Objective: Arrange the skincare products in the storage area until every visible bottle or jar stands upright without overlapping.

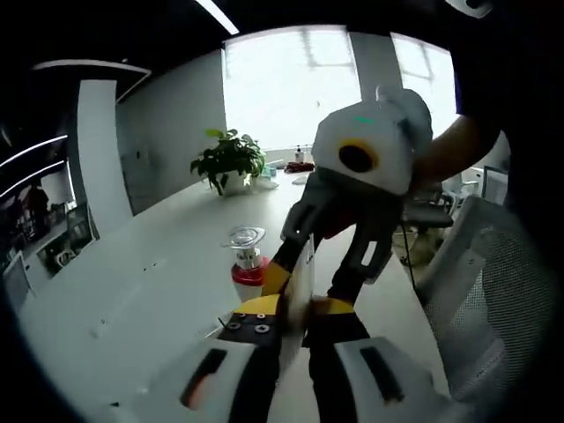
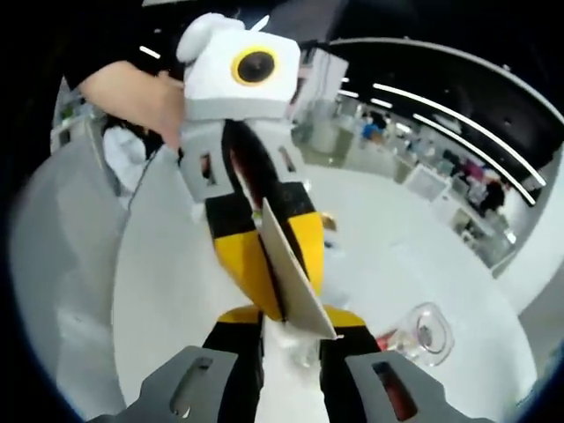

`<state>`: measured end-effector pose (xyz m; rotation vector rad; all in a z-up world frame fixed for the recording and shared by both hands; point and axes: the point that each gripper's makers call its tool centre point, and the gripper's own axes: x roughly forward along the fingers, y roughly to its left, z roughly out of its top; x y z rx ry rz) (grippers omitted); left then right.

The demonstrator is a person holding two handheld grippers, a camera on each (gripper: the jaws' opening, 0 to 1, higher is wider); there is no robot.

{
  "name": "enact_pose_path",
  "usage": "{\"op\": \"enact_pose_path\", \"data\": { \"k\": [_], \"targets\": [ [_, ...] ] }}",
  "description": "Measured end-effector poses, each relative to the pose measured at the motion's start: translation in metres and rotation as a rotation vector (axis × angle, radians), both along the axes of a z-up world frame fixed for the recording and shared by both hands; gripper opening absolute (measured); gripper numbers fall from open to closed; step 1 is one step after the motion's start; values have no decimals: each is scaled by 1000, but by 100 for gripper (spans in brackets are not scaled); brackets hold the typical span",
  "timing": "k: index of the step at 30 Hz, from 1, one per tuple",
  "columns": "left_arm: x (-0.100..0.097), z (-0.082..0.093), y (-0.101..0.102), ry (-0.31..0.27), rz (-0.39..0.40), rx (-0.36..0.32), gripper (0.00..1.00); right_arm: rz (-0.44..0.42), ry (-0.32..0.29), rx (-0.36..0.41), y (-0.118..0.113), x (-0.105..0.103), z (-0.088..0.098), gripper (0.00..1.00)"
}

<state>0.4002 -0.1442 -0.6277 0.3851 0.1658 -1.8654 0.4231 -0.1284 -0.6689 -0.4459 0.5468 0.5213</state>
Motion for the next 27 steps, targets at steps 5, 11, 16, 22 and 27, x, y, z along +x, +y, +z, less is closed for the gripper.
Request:
{"op": "enact_pose_path", "data": {
  "k": [5, 11, 16, 22, 27],
  "targets": [
    [-16, 3, -1, -11, -30, -15, 15, 24, 6, -32, 0, -15, 2, 13],
    [-18, -7, -2, -16, -30, -3, 15, 29, 21, -99, -3, -20, -7, 12],
    [-15, -9, -1, -23, -35, -2, 15, 38, 19, -108, -4, -21, -8, 11],
    [-9, -13, 1, -51, -25, 4, 16, 49, 7, -142, -4, -16, -11, 11],
    [-2, -12, 4, -73, 5, 11, 14, 14, -1, -93, -1, -12, -9, 14]
  ]
}}
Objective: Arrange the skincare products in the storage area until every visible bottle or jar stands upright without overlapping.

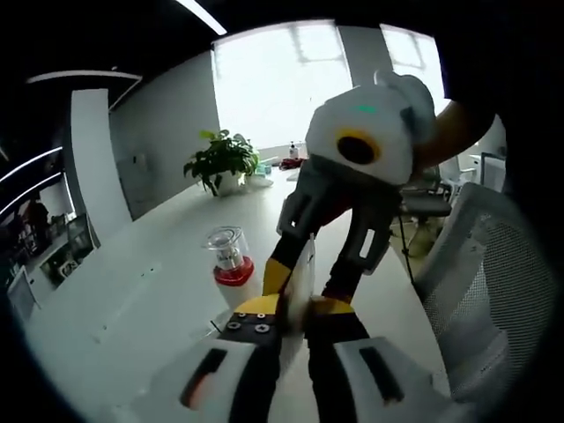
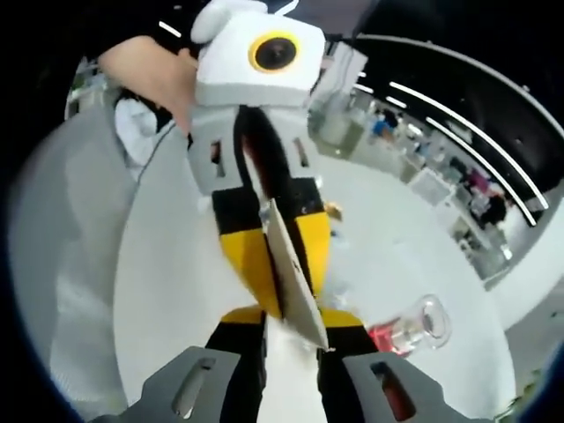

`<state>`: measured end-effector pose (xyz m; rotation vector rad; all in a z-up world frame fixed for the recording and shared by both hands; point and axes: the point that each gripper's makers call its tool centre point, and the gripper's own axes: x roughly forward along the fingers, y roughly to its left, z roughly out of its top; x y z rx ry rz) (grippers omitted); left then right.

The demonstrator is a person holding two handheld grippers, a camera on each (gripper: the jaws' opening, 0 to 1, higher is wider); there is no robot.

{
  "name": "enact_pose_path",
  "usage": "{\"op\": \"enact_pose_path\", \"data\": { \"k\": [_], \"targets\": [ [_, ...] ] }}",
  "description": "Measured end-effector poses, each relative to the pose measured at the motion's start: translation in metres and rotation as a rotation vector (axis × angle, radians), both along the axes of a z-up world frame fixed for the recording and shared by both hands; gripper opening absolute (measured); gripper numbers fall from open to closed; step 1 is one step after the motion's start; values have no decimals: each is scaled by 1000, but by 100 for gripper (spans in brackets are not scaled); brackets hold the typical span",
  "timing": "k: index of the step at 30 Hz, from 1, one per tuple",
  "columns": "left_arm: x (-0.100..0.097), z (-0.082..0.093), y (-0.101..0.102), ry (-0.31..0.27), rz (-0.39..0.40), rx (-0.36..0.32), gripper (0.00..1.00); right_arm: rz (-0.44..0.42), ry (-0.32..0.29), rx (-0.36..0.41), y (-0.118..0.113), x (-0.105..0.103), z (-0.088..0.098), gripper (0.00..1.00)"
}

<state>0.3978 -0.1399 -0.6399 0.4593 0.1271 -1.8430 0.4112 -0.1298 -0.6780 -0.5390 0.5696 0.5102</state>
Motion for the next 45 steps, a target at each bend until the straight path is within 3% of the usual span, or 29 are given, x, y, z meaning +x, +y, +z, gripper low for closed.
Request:
{"op": "enact_pose_path", "data": {
  "k": [3, 6, 11, 16, 22, 35, 45],
  "targets": [
    [4, 4, 3, 55, 34, -9, 13, -70, 1, 180, 7, 1, 4, 20],
    [12, 4, 9, 93, 65, -12, 13, -137, 41, 215, 0, -4, -8, 17],
    [25, 6, 17, 74, 110, -10, 13, -434, 187, 274, -31, -14, -61, 10],
    [45, 12, 31, 81, 177, -17, 13, -672, 161, 378, -46, -2, -82, 0],
    [59, 12, 43, 71, 224, -6, 13, -698, 162, 346, -42, 5, -96, 0],
    [76, 10, 52, 84, 295, -19, 13, -691, 122, 304, -33, 29, -92, 3],
    [90, 14, 64, 90, 353, -28, 14, -621, 61, 246, -12, 74, -76, 7]
  ]
}}
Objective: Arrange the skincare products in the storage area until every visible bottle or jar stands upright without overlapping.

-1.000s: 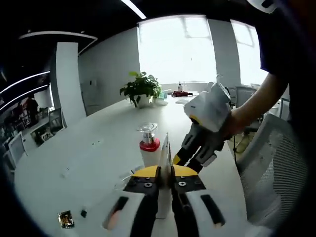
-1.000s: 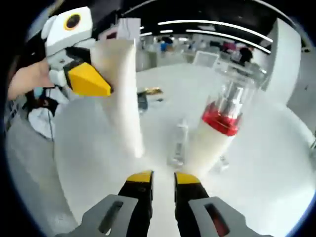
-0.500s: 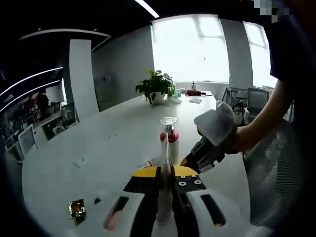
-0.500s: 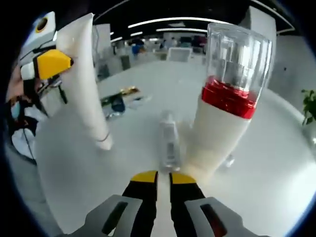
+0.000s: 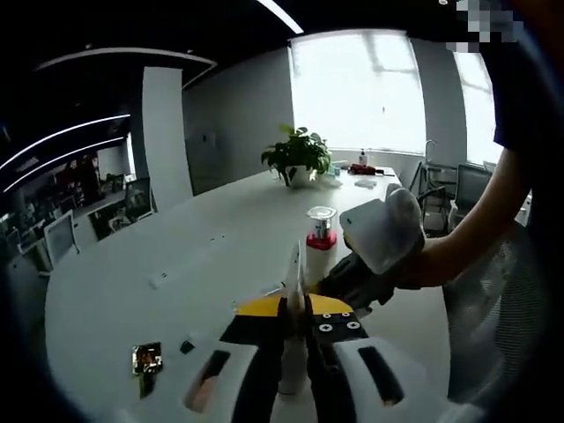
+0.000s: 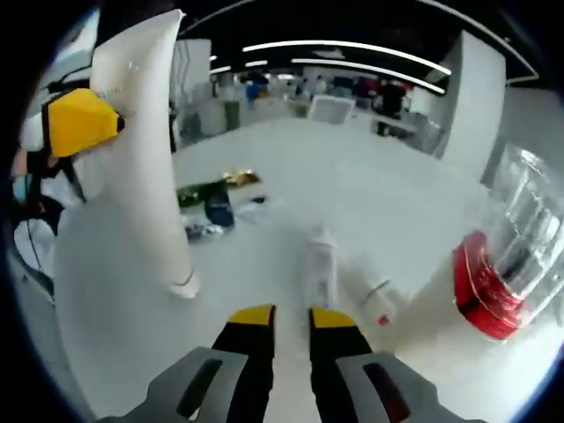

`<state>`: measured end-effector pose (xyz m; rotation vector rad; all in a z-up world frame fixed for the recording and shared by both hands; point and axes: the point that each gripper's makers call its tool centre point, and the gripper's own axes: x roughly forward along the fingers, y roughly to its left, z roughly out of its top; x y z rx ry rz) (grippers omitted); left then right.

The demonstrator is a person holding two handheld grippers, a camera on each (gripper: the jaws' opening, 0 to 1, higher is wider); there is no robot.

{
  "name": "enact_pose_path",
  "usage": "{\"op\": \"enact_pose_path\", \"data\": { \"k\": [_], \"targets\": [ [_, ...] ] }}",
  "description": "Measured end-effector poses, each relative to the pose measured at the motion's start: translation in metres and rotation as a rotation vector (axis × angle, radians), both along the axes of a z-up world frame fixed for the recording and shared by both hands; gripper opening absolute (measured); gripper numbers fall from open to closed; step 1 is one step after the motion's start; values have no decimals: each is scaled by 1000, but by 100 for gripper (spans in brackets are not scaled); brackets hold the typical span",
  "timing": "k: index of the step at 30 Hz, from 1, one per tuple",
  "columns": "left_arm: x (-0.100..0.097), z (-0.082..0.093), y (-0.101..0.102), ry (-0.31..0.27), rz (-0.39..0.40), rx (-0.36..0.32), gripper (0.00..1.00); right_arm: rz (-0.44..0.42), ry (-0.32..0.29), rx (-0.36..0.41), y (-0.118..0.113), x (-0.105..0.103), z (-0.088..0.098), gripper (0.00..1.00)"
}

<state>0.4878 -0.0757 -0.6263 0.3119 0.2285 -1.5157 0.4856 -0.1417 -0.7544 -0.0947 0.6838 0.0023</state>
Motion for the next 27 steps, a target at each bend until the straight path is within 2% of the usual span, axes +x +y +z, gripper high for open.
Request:
{"op": "enact_pose_path", "data": {
  "k": [5, 8, 10, 16, 20, 24, 27],
  "targets": [
    [8, 3, 6, -5, 24, -6, 13, 16, -4, -15, 2, 3, 5, 6],
    [7, 3, 5, 0, 23, -8, 13, 34, -5, 2, 6, -7, 4, 6],
    [5, 2, 3, 3, 17, -4, 13, 31, 8, 4, 5, -23, 4, 6],
    [-18, -1, -18, 48, -56, -23, 13, 17, 45, 20, -1, -71, 6, 6],
    [-35, -3, -40, 98, -116, -57, 13, -36, 50, 22, -18, -100, 15, 6],
    [-38, -4, -62, 140, -138, -90, 13, -83, 45, 22, -32, -114, 22, 6],
    [-37, -3, -73, 170, -142, -112, 13, -110, 47, 29, -39, -121, 19, 5]
  ]
}}
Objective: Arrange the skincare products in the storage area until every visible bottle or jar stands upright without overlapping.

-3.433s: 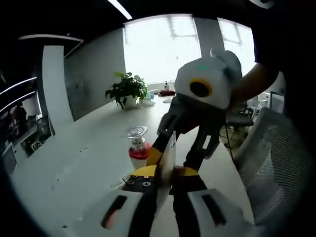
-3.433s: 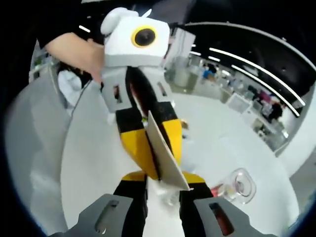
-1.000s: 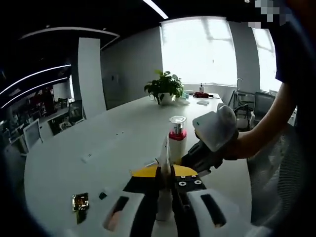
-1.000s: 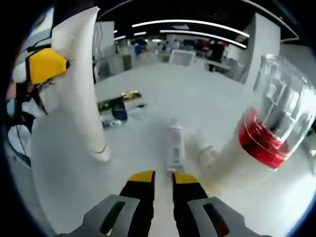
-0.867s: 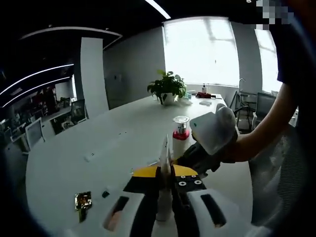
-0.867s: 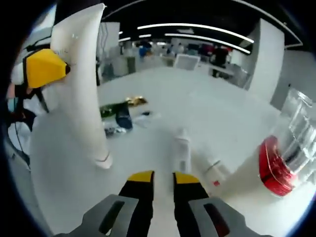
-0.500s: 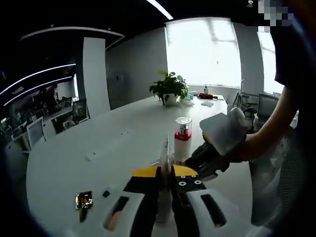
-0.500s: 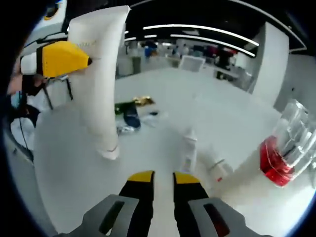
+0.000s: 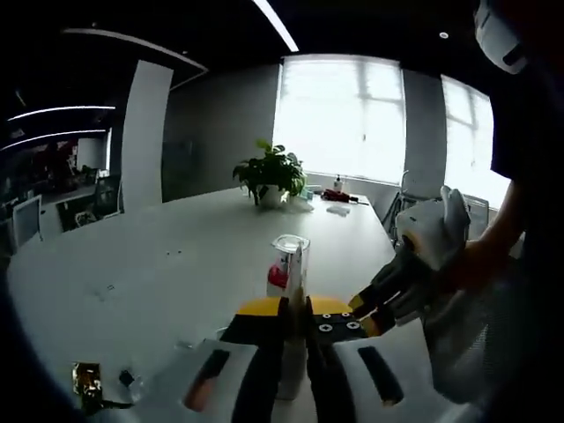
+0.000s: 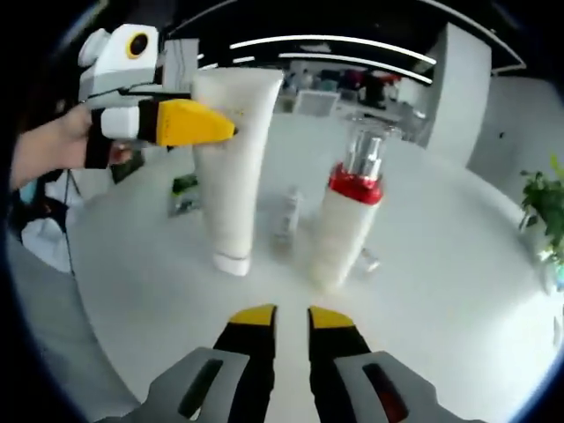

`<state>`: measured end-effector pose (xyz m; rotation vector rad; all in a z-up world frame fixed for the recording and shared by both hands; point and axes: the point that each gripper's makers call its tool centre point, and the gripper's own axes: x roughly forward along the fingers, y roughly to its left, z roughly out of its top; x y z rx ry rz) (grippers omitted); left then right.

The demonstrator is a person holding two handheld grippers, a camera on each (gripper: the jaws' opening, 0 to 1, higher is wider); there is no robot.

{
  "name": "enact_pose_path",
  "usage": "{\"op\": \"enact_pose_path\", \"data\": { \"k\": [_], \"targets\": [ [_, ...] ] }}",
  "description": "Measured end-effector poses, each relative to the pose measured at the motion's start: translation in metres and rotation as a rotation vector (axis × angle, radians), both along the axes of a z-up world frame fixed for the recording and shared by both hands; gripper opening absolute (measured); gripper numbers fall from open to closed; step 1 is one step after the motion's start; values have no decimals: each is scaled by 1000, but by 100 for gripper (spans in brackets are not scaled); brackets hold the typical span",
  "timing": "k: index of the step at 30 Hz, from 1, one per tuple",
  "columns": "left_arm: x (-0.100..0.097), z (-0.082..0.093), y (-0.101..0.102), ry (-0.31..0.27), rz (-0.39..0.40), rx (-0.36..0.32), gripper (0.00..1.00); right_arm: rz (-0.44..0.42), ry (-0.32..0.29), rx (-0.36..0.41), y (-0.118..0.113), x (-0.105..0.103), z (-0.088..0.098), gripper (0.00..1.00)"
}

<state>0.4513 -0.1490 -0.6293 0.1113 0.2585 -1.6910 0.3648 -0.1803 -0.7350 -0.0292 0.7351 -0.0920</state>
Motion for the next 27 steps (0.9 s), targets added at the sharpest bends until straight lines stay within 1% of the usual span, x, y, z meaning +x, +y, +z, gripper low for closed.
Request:
{"op": "enact_pose_path", "data": {
  "k": [1, 4, 9, 11, 12, 15, 18, 22, 27],
  "targets": [
    [1, 0, -4, 12, -3, -6, 13, -6, 3, 7, 1, -1, -4, 5],
    [5, -3, -13, 21, -11, -13, 13, -9, 15, 21, 7, 1, -12, 5],
    [8, -7, -20, 22, -22, -17, 13, 1, 14, 57, 25, 7, -18, 5],
    [10, -9, -22, 23, -26, -19, 13, 10, 9, 72, 32, 12, -20, 5],
    [12, -8, -23, 36, -27, -27, 13, 14, 8, 78, 35, 15, -21, 5],
    [17, -9, -27, 40, -27, -40, 13, 38, 14, 93, 45, 26, -29, 5],
    [21, -9, -30, 41, -29, -50, 13, 35, 3, 104, 49, 38, -32, 5],
    [20, -9, -33, 31, -39, -54, 13, 21, -20, 118, 50, 57, -34, 4],
    [19, -7, -36, 47, -36, -67, 13, -13, -51, 140, 46, 73, -33, 3]
  ]
}}
